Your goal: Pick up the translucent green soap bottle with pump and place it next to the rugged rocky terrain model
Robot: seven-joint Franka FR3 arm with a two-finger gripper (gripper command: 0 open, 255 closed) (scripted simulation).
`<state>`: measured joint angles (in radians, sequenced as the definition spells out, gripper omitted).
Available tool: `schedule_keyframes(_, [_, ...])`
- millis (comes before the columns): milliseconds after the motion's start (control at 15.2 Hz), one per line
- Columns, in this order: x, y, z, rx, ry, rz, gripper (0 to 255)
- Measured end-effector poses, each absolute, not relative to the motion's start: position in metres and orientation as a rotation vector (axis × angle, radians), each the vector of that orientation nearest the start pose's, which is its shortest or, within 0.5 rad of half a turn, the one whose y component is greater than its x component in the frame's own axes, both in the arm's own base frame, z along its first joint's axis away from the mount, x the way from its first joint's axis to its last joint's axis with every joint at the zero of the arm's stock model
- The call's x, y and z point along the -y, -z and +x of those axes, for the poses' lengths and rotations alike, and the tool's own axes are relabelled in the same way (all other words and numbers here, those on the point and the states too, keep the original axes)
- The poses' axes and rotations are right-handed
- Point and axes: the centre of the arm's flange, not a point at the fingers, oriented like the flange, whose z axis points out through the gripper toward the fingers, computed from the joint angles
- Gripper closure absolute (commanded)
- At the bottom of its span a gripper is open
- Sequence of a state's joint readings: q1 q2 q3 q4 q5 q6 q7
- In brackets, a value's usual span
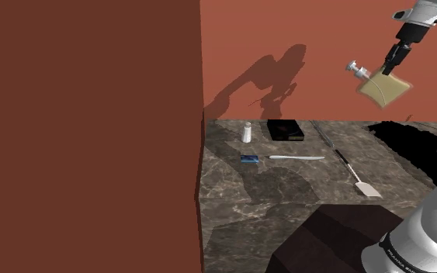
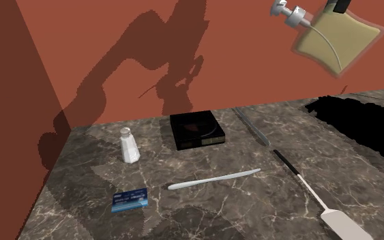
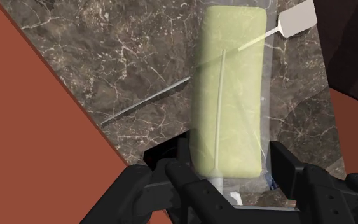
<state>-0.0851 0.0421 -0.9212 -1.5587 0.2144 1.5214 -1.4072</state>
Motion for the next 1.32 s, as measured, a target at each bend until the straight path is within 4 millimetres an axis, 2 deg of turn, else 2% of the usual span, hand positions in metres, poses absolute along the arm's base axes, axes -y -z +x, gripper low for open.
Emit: schedule_keyframes(1320, [0.453, -0.506, 0.325, 0.605, 0.221, -2.949, 255])
